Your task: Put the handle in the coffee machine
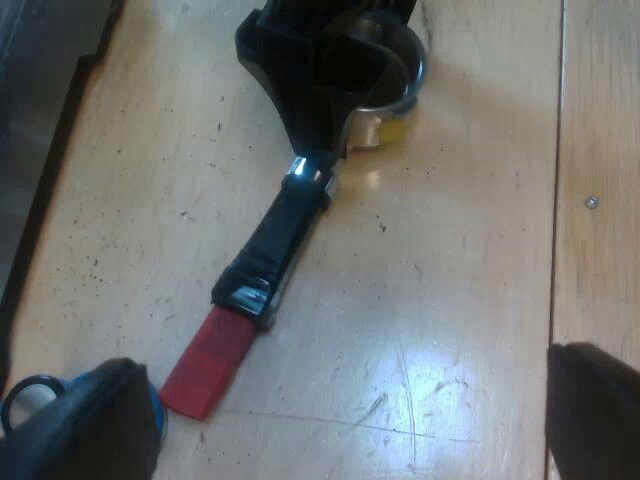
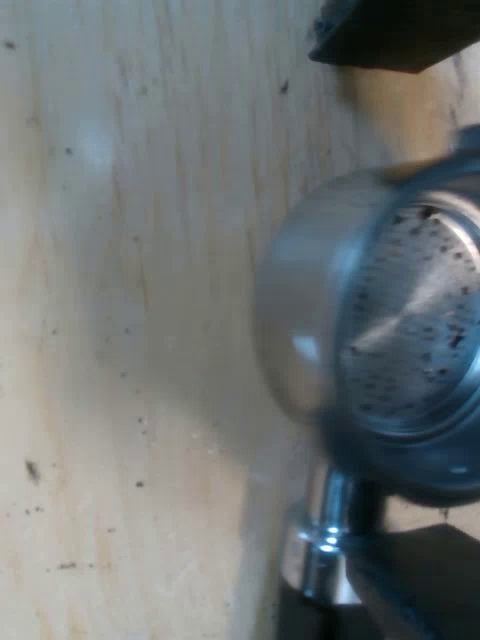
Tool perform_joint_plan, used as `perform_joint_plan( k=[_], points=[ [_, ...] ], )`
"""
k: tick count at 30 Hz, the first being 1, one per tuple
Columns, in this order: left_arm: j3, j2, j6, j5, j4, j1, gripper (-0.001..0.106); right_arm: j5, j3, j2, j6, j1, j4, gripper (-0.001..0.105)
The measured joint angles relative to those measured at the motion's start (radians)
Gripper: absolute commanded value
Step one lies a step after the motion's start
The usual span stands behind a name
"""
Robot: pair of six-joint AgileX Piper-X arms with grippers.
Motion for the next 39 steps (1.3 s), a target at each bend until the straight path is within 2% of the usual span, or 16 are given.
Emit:
perform_joint_plan(
  k=[6,9,19,23,31,34,38,39],
  points=[
    [0.0,0.0,0.0,0.0,0.0,0.0,0.08,0.011,0.0,-0.006,-0.011,0.0,0.023,0.094],
    [0.0,0.0,0.0,0.0,0.0,0.0,0.08,0.011,0.0,-0.006,-0.044,0.0,0.019,0.094],
    [0.0,0.0,0.0,0.0,0.0,0.0,0.08,0.029,0.0,-0.006,-0.051,-0.006,0.019,0.093],
    [0.0,0.0,0.0,0.0,0.0,0.0,0.08,0.03,0.0,-0.006,-0.051,-0.006,0.019,0.07],
    [0.0,0.0,0.0,0.0,0.0,0.0,0.08,0.019,0.0,-0.006,-0.051,-0.006,0.018,0.069],
    [0.0,0.0,0.0,0.0,0.0,0.0,0.08,0.018,0.0,-0.006,-0.051,-0.006,0.018,0.06],
    [0.0,0.0,0.0,0.0,0.0,0.0,0.08,0.011,0.0,-0.006,-0.051,-0.006,0.018,0.033],
    [0.0,0.0,0.0,0.0,0.0,0.0,0.08,0.011,0.0,-0.006,-0.051,-0.006,0.018,0.023]
  ],
)
